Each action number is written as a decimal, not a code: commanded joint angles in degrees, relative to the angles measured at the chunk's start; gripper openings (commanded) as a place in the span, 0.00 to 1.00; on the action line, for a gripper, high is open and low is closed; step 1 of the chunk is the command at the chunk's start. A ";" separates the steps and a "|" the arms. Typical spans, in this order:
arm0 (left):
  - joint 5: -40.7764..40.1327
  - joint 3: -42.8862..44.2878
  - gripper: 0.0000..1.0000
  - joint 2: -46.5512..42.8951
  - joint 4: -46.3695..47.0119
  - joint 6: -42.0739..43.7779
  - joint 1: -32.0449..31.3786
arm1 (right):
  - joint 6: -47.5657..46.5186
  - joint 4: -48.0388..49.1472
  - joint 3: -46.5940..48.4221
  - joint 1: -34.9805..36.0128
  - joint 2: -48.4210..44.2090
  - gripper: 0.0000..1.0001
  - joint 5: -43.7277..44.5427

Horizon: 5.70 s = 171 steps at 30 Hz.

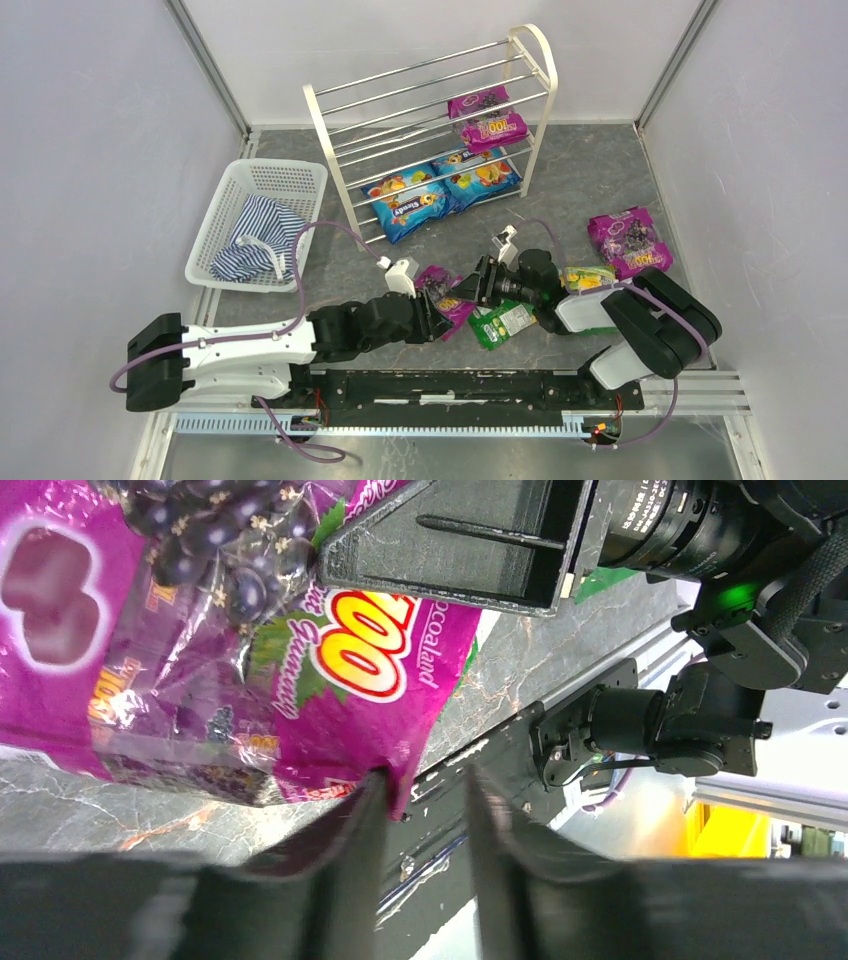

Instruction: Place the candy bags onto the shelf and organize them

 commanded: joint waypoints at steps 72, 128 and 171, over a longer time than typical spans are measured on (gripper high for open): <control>-33.90 28.78 1.00 -14.45 11.07 72.22 2.65 | -5.69 13.83 45.36 -2.20 9.42 0.26 18.48; -31.76 28.43 1.00 -10.21 9.99 70.72 2.60 | 4.91 -9.38 28.41 6.12 -2.77 0.98 31.11; -31.63 28.16 1.00 -11.45 10.34 70.92 2.66 | 5.34 -15.43 49.40 3.33 12.76 0.01 48.04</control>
